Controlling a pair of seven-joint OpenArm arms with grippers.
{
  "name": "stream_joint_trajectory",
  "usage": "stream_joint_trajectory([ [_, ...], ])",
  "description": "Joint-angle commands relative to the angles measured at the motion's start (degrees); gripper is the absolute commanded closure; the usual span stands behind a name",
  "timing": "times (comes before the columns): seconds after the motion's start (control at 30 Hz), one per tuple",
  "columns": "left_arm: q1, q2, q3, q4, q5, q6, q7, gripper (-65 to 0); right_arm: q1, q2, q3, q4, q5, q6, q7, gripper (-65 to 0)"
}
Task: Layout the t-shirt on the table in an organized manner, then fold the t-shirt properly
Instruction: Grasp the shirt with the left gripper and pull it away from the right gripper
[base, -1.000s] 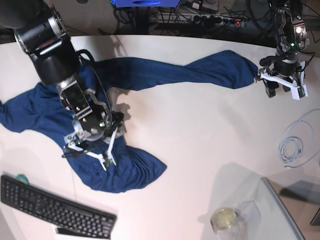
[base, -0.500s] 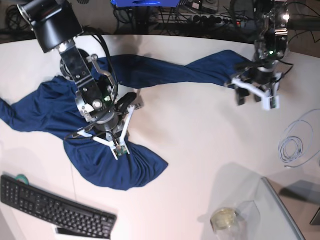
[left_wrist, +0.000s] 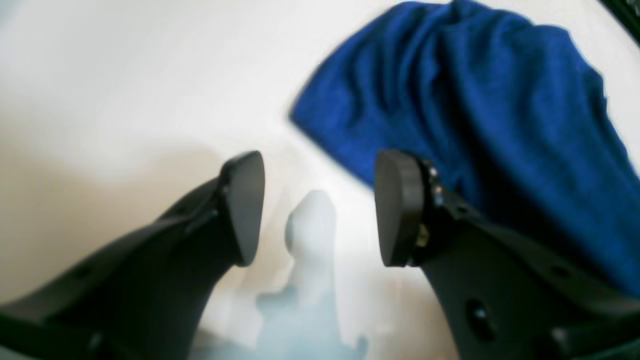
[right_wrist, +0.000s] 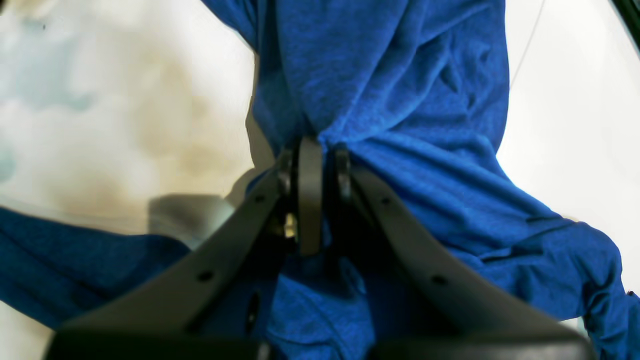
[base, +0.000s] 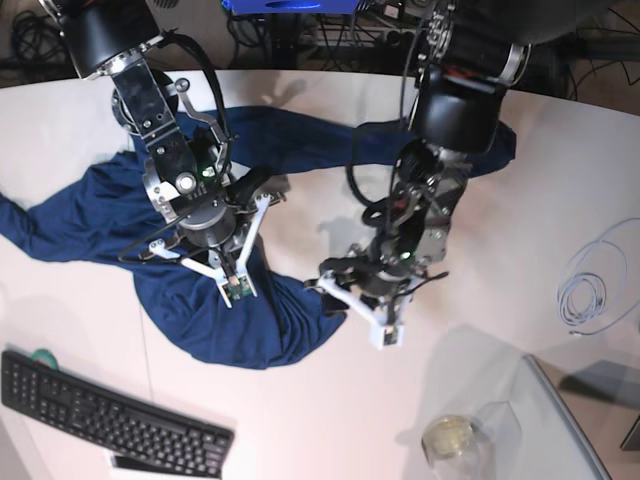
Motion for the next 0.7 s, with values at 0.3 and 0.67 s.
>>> stream_joint_trajectory([
  [0.3,-6.6,3.7,-0.6,-10.1,-0.3,-0.1,-1.0,-33.6,0.2,-0.1,0.2,1.2,-0.4,-0.4,1.2,-0.9],
  [0.67,-3.8,2.5,-9.4,-9.6,0.1,-0.1,-1.0,-33.4,0.1,0.6,0.3,1.2,-0.4,-0.4,1.2,-0.9],
])
